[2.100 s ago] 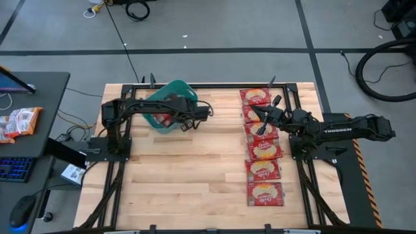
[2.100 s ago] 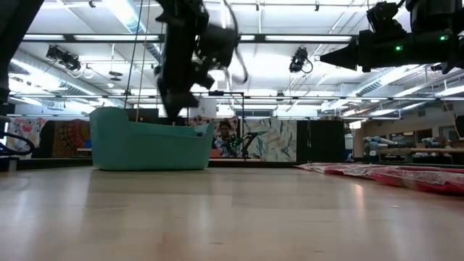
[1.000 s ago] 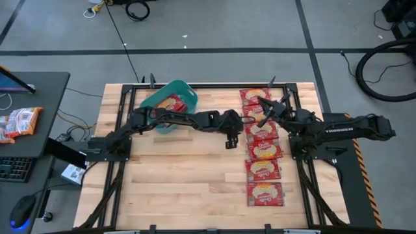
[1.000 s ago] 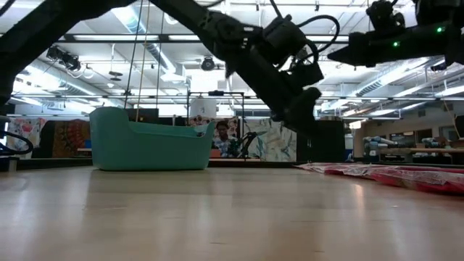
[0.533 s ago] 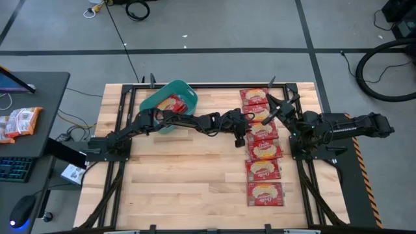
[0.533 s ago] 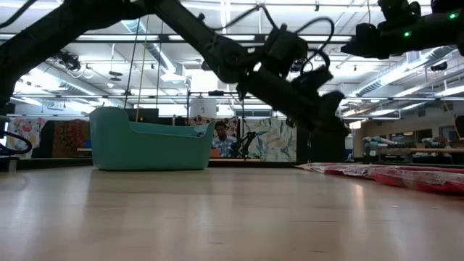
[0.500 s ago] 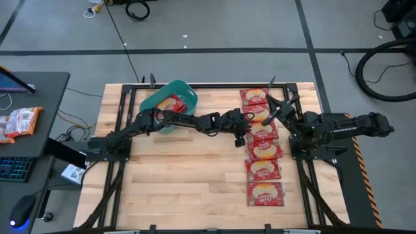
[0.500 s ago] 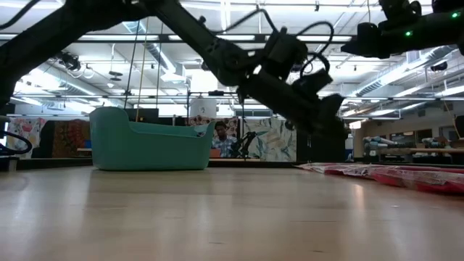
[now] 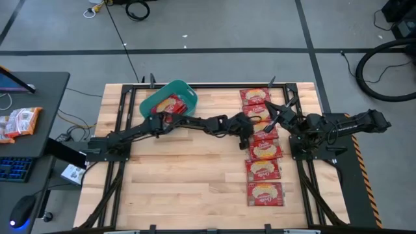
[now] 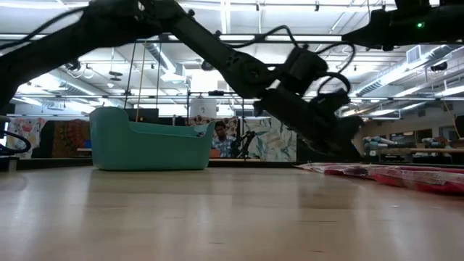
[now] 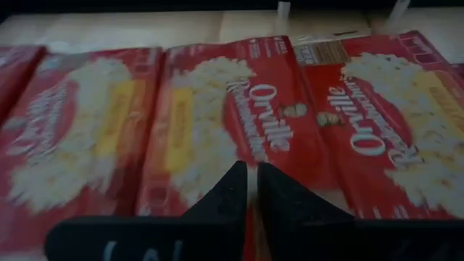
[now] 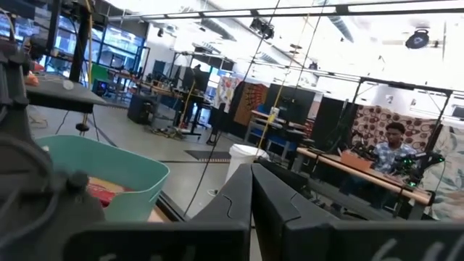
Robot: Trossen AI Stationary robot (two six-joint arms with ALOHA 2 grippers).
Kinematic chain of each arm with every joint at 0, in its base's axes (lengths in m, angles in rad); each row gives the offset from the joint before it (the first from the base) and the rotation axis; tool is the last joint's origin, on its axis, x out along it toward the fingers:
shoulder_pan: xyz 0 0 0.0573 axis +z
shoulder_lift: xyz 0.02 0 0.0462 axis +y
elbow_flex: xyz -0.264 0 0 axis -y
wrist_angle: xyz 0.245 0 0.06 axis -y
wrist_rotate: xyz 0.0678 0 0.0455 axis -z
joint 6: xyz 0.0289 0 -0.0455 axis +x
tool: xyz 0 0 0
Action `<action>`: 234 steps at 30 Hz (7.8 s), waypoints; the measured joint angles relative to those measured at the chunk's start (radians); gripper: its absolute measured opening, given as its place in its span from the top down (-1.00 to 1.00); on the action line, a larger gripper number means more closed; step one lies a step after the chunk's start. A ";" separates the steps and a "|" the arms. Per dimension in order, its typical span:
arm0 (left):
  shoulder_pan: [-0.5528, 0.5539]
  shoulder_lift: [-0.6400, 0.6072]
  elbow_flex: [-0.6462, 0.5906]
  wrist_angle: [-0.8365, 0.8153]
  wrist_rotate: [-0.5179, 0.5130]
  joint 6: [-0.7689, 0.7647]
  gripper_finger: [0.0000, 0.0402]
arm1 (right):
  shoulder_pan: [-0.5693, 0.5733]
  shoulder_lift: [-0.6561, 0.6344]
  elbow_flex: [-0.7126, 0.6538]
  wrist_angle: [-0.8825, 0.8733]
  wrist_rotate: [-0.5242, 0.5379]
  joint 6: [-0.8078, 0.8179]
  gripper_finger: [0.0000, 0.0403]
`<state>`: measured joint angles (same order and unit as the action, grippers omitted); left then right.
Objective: Sort popcorn bags into baskets
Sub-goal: Put the popcorn bag into the bin
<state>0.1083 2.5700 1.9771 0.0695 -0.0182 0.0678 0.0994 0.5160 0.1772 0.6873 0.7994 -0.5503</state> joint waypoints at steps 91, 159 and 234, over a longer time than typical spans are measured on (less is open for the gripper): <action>-0.110 -0.438 -0.186 -0.965 -0.425 -0.042 0.92 | 0.000 0.001 -0.001 -0.034 0.011 0.009 0.95; 0.134 -0.846 -0.642 -1.004 -0.522 -0.310 0.28 | -0.003 0.003 -0.001 -0.031 -0.034 0.024 0.94; -0.064 -0.820 -0.597 -0.478 -0.434 -0.035 0.61 | -0.612 0.679 0.247 -0.590 -0.433 0.599 0.95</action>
<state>0.0444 1.7500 1.3800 -0.4082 -0.4522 0.0330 -0.5131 1.1954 0.4238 0.0974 0.3661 0.0491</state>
